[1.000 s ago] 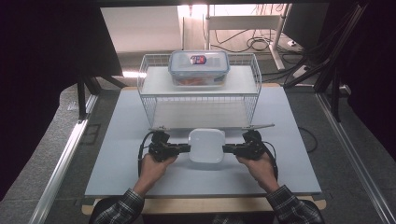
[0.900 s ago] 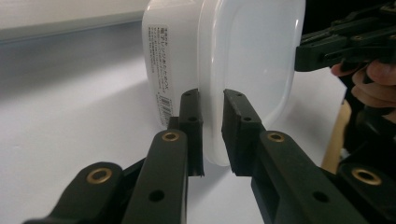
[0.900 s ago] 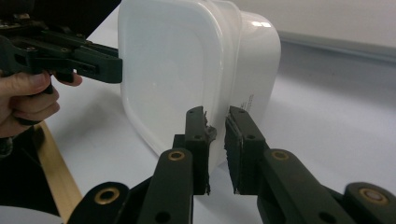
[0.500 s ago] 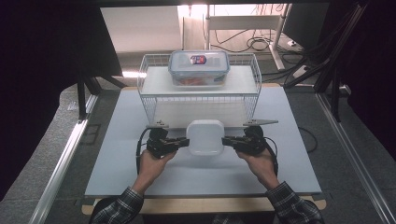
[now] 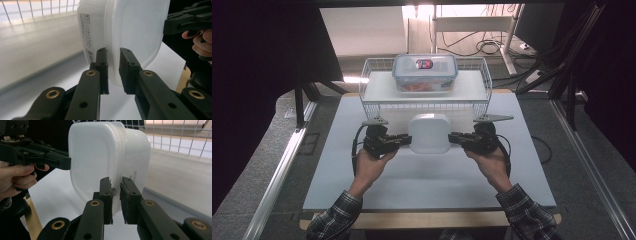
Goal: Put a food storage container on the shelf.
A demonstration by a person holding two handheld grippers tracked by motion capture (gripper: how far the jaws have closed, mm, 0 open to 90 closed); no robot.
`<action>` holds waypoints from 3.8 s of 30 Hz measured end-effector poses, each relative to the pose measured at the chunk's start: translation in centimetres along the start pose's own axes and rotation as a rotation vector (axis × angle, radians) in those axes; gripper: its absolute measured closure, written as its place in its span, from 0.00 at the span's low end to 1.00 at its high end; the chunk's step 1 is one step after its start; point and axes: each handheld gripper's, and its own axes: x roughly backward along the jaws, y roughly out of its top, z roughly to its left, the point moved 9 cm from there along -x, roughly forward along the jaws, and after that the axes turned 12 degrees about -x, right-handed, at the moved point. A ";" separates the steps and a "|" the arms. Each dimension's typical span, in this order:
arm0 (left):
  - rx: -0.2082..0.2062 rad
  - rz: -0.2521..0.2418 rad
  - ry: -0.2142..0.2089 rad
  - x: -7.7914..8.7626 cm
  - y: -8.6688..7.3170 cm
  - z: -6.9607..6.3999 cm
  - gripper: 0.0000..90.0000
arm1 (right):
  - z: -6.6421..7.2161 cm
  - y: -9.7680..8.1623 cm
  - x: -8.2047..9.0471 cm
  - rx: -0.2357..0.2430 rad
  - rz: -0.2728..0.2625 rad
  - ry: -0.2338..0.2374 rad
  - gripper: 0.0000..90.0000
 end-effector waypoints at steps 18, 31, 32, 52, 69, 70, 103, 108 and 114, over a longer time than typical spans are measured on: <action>-0.062 -0.055 0.057 3.2 6.4 1.0 0.88 | 2.4 6.2 1.0 0.053 -0.071 0.023 0.89; -0.073 -0.074 0.080 4.6 10.4 2.3 0.88 | 3.6 10.8 1.3 0.073 -0.104 0.018 0.89; -0.079 -0.073 0.082 4.7 10.8 2.4 0.88 | 3.6 11.2 1.4 0.076 -0.109 0.018 0.89; -0.111 -0.096 0.117 5.8 18.3 3.9 0.88 | 4.0 18.7 2.6 0.080 -0.180 0.003 0.88; -0.054 -0.084 0.104 4.5 19.5 6.3 0.88 | 2.4 20.9 0.9 0.029 -0.172 -0.024 0.87; -0.052 -0.083 0.103 4.4 19.5 6.4 0.88 | 2.3 21.0 0.8 0.029 -0.170 -0.025 0.86; -0.014 -0.084 0.138 2.0 21.3 9.3 0.55 | 0.5 23.5 -1.9 -0.039 -0.144 -0.042 0.62; -0.007 -0.105 0.141 1.8 21.7 9.7 0.50 | 0.0 24.1 -2.3 -0.038 -0.166 -0.083 0.62; -0.008 -0.116 0.174 1.6 22.1 10.5 0.48 | 0.2 24.3 -2.6 -0.037 -0.173 -0.078 0.66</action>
